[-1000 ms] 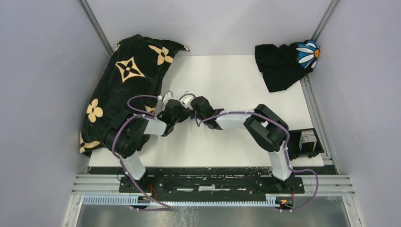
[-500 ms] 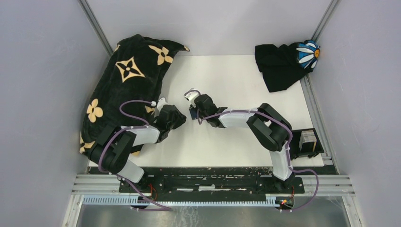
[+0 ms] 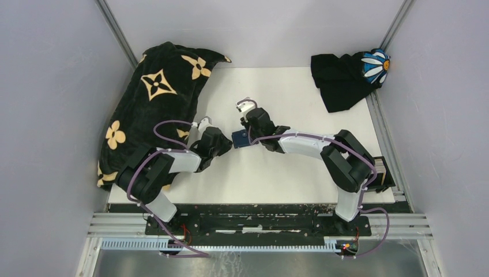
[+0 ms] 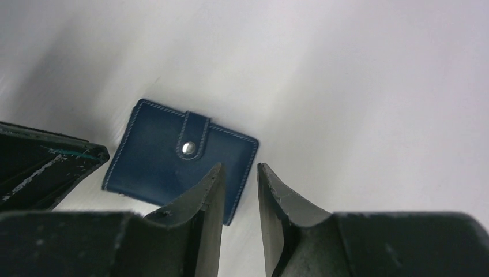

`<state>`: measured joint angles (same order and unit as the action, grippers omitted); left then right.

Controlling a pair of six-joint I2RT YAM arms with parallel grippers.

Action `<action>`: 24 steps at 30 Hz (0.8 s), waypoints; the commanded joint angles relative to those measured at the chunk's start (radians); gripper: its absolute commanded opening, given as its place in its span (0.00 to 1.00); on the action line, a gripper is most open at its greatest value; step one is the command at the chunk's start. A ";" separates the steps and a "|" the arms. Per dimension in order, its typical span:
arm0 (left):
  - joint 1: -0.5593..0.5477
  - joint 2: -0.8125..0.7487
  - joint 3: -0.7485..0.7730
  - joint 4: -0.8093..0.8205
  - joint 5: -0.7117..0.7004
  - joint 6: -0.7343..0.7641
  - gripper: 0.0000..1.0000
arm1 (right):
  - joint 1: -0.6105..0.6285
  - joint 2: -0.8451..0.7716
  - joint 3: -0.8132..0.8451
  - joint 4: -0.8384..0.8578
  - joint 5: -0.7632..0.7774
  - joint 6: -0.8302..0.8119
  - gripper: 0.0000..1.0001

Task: Put the credit cards into the card holder
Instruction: Adjust the card holder at the center of the board.

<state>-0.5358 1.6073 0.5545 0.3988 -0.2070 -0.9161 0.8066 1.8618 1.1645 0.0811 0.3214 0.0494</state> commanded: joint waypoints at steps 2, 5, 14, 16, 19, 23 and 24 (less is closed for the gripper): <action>-0.004 0.105 0.042 -0.109 -0.015 0.015 0.32 | -0.050 -0.038 -0.002 -0.028 0.066 0.067 0.30; -0.005 0.136 0.064 -0.113 -0.020 0.022 0.32 | -0.074 -0.015 -0.003 -0.047 0.041 0.096 0.24; -0.005 0.200 0.148 -0.138 -0.040 0.054 0.33 | -0.085 0.054 -0.015 -0.058 -0.029 0.198 0.08; -0.004 0.218 0.169 -0.140 -0.040 0.064 0.33 | -0.084 0.049 -0.038 -0.043 -0.039 0.219 0.07; -0.003 0.244 0.207 -0.147 -0.041 0.081 0.33 | -0.085 0.038 -0.070 -0.036 -0.052 0.241 0.06; -0.003 0.285 0.269 -0.147 -0.022 0.104 0.33 | -0.084 0.020 -0.103 -0.036 -0.074 0.271 0.06; -0.003 0.297 0.282 -0.146 -0.015 0.108 0.33 | -0.084 0.016 -0.110 -0.036 -0.081 0.279 0.06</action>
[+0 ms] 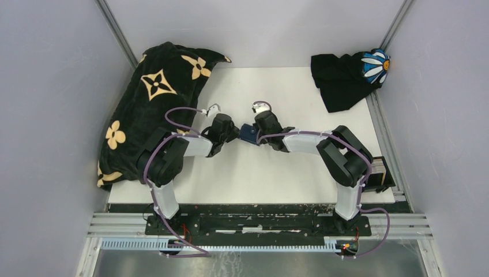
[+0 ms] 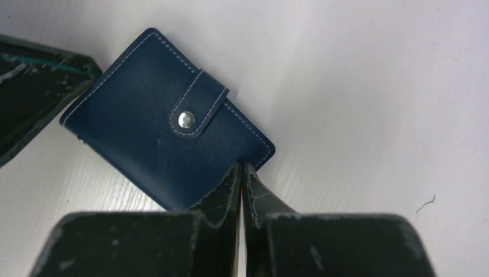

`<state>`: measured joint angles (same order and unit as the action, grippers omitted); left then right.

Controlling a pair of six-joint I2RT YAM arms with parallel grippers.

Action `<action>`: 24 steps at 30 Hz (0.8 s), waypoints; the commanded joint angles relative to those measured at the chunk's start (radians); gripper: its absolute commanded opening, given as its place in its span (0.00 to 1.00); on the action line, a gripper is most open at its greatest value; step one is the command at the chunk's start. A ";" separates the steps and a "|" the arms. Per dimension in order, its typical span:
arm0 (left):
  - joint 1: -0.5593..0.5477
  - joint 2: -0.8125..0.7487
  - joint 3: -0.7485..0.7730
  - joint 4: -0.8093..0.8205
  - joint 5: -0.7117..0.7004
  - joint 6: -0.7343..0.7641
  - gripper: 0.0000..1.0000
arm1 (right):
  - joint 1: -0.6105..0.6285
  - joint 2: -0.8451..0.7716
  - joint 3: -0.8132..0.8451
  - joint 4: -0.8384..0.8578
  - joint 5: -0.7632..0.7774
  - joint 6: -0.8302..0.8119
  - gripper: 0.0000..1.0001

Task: Put the credit cards into the card holder
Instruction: Adjust the card holder at the center of the board.

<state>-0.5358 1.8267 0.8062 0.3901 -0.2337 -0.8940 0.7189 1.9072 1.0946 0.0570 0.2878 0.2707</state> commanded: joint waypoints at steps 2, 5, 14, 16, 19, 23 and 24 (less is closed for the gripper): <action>-0.003 0.102 0.058 -0.134 0.028 0.091 0.33 | 0.009 -0.039 -0.056 -0.004 -0.057 0.074 0.06; -0.003 0.138 0.098 -0.136 0.046 0.098 0.33 | 0.027 -0.053 -0.073 0.000 -0.053 0.095 0.05; 0.000 0.158 0.175 -0.180 0.015 0.111 0.35 | 0.086 -0.109 -0.054 -0.033 0.020 0.066 0.10; 0.005 0.128 0.163 -0.187 -0.020 0.113 0.39 | 0.086 -0.130 -0.052 -0.035 0.030 0.044 0.15; 0.016 0.070 0.135 -0.174 -0.052 0.113 0.44 | 0.086 -0.149 -0.029 -0.051 0.036 0.012 0.24; 0.023 -0.004 0.091 -0.158 -0.085 0.115 0.50 | 0.087 -0.159 0.013 -0.080 0.036 -0.021 0.33; 0.024 -0.026 0.074 -0.148 -0.095 0.114 0.53 | 0.087 -0.160 0.020 -0.083 0.034 -0.027 0.35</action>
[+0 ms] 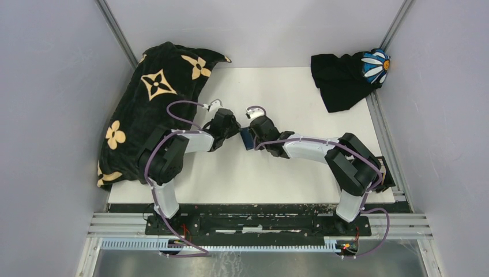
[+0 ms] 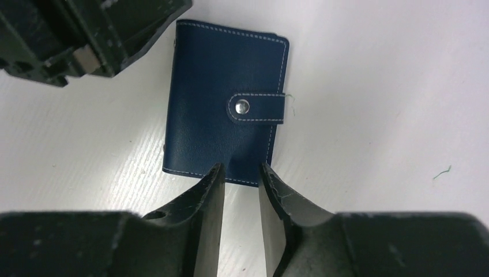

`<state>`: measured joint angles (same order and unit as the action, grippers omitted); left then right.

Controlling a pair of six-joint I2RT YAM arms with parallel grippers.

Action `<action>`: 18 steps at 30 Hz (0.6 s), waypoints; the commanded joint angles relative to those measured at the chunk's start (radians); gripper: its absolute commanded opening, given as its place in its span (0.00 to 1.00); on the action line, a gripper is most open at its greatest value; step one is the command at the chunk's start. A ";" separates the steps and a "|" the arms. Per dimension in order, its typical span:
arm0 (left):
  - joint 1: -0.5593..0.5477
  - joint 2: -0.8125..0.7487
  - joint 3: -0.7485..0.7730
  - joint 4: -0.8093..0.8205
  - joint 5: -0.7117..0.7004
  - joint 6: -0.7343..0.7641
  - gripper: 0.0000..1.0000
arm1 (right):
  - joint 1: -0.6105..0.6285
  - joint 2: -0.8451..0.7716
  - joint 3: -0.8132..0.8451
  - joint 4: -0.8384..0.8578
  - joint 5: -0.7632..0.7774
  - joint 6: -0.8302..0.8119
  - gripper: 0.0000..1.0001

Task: Put the credit cards into the card holder
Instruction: Adjust the card holder at the center of the board.

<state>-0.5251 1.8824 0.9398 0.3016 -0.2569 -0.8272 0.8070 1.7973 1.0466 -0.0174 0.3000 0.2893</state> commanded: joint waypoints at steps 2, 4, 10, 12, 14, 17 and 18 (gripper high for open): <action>0.013 -0.124 -0.103 -0.031 -0.083 0.044 0.56 | -0.002 -0.048 0.085 -0.019 0.022 -0.059 0.37; 0.014 -0.159 -0.148 0.001 -0.079 0.043 0.56 | -0.002 -0.034 0.109 -0.031 0.017 -0.072 0.38; 0.013 -0.231 -0.281 0.156 0.038 0.050 0.57 | 0.001 0.023 0.164 -0.053 -0.005 -0.101 0.45; 0.013 -0.235 -0.306 0.219 0.087 0.054 0.57 | -0.001 0.046 0.177 -0.056 -0.006 -0.109 0.48; 0.012 -0.231 -0.316 0.248 0.124 0.057 0.58 | 0.000 0.065 0.191 -0.060 -0.011 -0.114 0.51; 0.013 -0.221 -0.311 0.274 0.174 0.061 0.59 | -0.001 0.091 0.211 -0.070 -0.012 -0.122 0.52; 0.012 -0.216 -0.305 0.275 0.186 0.063 0.59 | -0.002 0.098 0.214 -0.072 -0.010 -0.125 0.52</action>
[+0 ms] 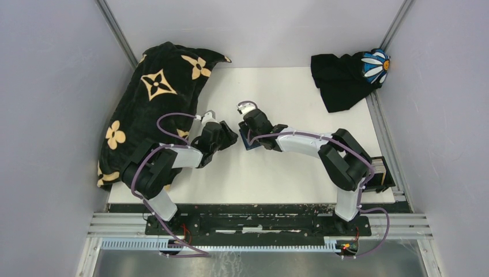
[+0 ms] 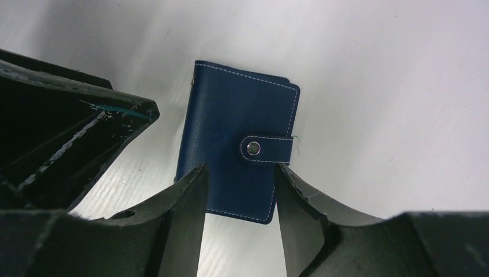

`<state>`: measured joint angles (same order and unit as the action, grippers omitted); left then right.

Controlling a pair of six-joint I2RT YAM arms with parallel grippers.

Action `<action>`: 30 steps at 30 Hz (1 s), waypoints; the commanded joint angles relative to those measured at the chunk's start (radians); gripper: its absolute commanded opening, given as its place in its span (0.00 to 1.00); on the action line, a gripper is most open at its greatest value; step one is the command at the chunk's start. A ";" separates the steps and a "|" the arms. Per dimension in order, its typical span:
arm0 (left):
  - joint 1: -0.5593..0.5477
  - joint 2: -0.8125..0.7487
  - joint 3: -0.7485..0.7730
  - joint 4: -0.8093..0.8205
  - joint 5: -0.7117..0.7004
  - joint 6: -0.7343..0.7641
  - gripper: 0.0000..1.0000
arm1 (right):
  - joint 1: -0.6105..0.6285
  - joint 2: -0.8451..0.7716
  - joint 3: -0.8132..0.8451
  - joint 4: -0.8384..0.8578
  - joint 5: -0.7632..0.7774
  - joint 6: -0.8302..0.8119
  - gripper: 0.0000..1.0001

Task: Put the credit cards into the card holder
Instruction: Adjust the card holder at the center of the board.

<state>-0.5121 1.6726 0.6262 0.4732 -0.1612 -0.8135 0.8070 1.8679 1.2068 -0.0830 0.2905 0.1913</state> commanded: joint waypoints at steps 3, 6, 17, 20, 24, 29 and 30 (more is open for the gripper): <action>0.000 0.007 0.026 0.094 0.097 0.051 0.60 | -0.001 0.048 0.069 -0.012 0.010 -0.033 0.53; -0.001 0.026 0.045 0.072 0.093 0.054 0.60 | -0.002 0.066 0.086 -0.023 0.027 -0.040 0.53; 0.000 0.100 0.123 0.034 0.089 0.059 0.61 | -0.015 0.108 0.122 -0.045 0.042 -0.059 0.53; -0.001 0.118 0.145 0.016 0.084 0.061 0.61 | -0.021 0.119 0.129 -0.047 0.038 -0.060 0.53; -0.001 0.151 0.180 -0.022 0.076 0.069 0.61 | -0.026 0.128 0.137 -0.051 0.039 -0.057 0.54; -0.001 0.195 0.227 -0.068 0.074 0.076 0.61 | -0.039 0.142 0.147 -0.061 0.025 -0.059 0.54; 0.000 0.201 0.234 -0.077 0.071 0.076 0.61 | -0.041 0.144 0.149 -0.065 0.022 -0.058 0.54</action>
<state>-0.5121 1.8359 0.8181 0.4591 -0.0765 -0.7929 0.7780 1.9953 1.3106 -0.1478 0.3138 0.1413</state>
